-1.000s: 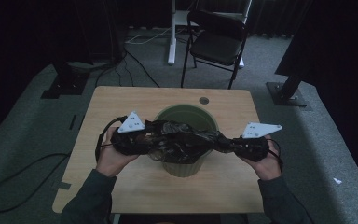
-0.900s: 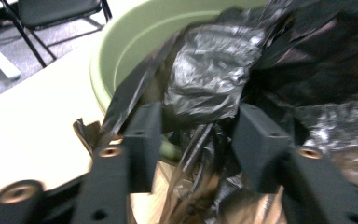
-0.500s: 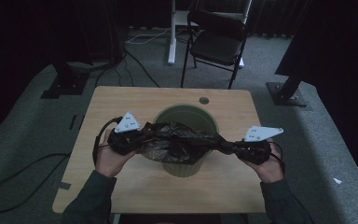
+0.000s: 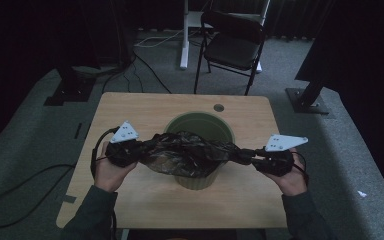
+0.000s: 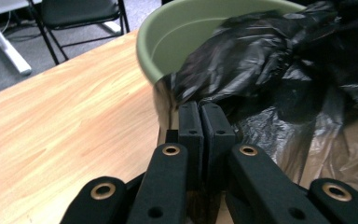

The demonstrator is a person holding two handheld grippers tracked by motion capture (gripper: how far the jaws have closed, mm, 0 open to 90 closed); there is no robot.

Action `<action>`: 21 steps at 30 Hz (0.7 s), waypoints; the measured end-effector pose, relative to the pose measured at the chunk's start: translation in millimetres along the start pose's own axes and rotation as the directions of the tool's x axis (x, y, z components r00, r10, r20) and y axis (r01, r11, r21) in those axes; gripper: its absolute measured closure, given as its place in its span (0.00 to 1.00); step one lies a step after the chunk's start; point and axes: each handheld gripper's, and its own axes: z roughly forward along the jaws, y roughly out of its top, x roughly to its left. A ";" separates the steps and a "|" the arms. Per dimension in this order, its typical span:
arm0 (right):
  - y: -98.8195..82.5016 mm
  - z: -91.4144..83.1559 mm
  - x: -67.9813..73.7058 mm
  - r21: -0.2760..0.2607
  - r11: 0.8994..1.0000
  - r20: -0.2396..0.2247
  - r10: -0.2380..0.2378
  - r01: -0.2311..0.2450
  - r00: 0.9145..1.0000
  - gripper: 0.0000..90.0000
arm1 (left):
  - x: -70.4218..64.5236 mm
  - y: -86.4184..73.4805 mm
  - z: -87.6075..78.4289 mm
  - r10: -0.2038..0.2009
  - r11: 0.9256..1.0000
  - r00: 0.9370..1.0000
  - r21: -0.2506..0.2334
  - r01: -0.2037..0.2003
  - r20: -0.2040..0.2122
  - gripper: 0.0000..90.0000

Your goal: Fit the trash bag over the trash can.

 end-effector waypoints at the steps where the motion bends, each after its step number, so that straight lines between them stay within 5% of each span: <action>1: 5.0 -2.2 -0.3 -0.018 1.000 0.003 -0.001 0.002 1.000 0.82 | -1.3 1.3 0.4 0.005 1.000 1.000 -0.002 -0.005 0.003 0.96; 13: 32.7 -1.2 2.9 -0.070 0.997 0.007 -0.027 0.028 1.000 0.76 | -5.1 7.3 4.7 0.020 1.000 1.000 -0.014 -0.020 0.012 0.95; 21: 51.7 20.5 5.3 -0.049 0.998 -0.019 -0.049 0.048 0.999 0.74 | -5.0 11.3 7.8 0.020 0.999 1.000 -0.027 -0.020 0.012 0.95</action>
